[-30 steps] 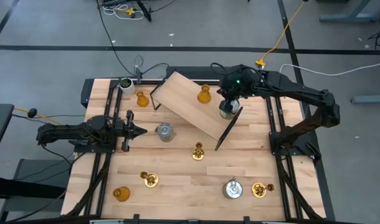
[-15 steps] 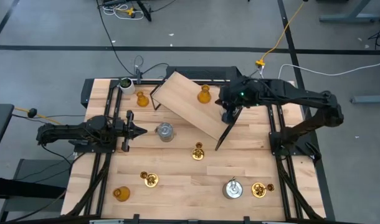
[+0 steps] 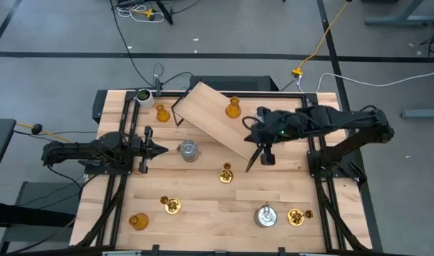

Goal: Pick & Place candle stick holders
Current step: Put the bottom scented candle on the shelf aligned with the other scented candle

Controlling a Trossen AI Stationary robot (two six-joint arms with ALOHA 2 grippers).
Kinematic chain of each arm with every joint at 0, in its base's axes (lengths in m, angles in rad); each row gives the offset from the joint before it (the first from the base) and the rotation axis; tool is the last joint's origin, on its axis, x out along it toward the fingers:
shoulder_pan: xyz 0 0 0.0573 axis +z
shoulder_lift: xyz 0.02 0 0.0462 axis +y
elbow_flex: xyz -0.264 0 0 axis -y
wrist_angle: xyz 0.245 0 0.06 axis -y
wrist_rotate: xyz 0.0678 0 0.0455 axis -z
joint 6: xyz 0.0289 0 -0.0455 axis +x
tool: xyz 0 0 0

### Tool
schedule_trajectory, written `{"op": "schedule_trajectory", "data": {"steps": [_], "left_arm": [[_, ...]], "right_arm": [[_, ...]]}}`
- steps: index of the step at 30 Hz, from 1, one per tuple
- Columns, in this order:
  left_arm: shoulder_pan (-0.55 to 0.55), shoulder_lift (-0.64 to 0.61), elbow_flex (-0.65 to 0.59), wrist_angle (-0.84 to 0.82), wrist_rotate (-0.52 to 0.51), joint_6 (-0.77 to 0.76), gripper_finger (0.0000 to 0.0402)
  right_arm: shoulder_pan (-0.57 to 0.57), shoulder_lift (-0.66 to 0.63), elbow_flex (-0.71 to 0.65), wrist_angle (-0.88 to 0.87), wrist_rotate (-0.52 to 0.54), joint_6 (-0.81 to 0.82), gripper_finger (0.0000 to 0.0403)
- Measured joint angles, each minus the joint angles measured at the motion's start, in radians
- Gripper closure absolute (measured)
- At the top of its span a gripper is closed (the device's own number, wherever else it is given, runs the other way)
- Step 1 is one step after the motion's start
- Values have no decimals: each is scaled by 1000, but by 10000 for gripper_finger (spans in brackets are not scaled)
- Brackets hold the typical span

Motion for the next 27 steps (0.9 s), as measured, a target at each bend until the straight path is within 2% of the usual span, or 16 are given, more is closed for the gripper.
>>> {"op": "schedule_trajectory", "data": {"steps": [15, 21, 27], "left_arm": [[0, 0, 0, 0, 0, 0, 390], [0, 0, 0, 0, 0, 0, 390], [0, 0, 0, 0, 0, 0, 390]], "right_arm": [[255, 26, 0, -6, -2, 100, 392], [315, 46, 0, -7, -91, 184, 377], [416, 76, 0, -9, -97, 184, 353]]}}
